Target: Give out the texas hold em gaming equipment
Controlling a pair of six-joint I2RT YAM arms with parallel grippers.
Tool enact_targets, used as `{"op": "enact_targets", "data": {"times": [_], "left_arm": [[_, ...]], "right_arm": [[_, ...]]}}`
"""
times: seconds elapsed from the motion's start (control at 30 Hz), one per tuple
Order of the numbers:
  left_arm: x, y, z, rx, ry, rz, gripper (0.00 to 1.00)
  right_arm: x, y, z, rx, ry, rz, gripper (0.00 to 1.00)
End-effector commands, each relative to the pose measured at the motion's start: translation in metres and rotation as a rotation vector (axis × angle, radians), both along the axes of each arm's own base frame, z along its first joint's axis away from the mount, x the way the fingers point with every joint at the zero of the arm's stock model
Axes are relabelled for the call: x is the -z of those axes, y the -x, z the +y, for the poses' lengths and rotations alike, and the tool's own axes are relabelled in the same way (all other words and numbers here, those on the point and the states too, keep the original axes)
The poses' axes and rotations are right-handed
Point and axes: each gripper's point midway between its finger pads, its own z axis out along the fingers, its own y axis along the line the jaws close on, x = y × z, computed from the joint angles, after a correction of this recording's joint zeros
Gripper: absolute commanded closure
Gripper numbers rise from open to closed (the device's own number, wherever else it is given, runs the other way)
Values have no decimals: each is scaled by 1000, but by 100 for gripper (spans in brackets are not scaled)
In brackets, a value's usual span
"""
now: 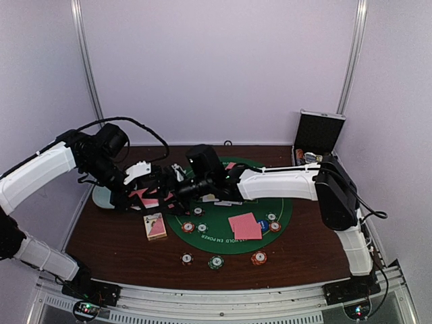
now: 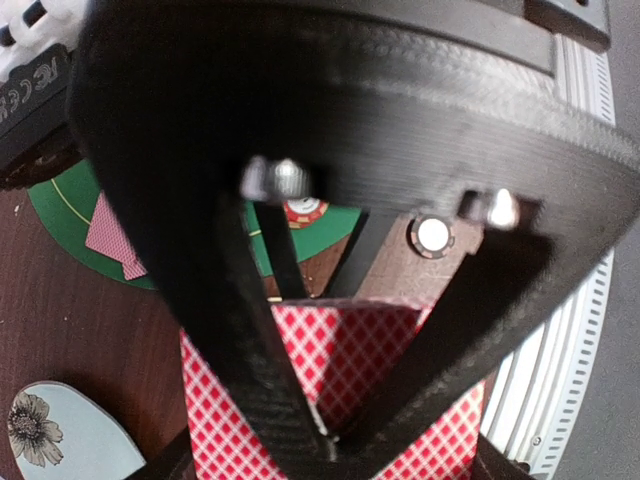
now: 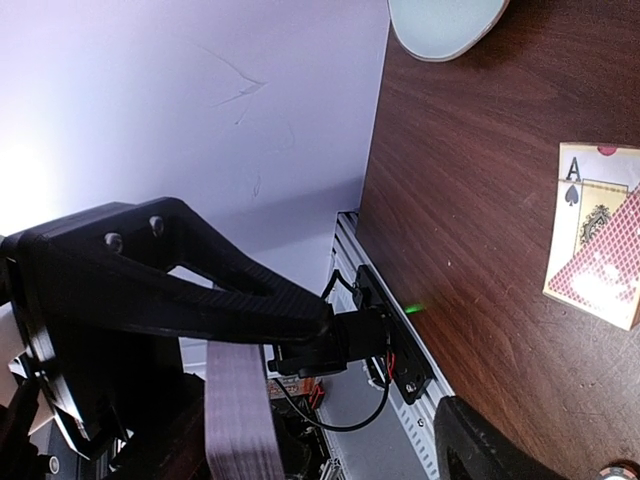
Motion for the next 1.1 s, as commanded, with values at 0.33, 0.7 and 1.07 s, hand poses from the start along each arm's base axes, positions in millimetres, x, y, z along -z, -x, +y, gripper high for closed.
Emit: {"op": "enact_targets", "data": {"times": [0.33, 0.7, 1.07], "left_arm": [[-16, -3, -5, 6, 54, -45, 100], [-15, -4, -5, 4, 49, -45, 100], [-13, -4, -5, 3, 47, -40, 100]], "right_arm": [[-8, -6, -32, 30, 26, -5, 40], [-37, -3, -36, 43, -66, 6, 66], [-50, -1, -48, 59, -98, 11, 96]]}}
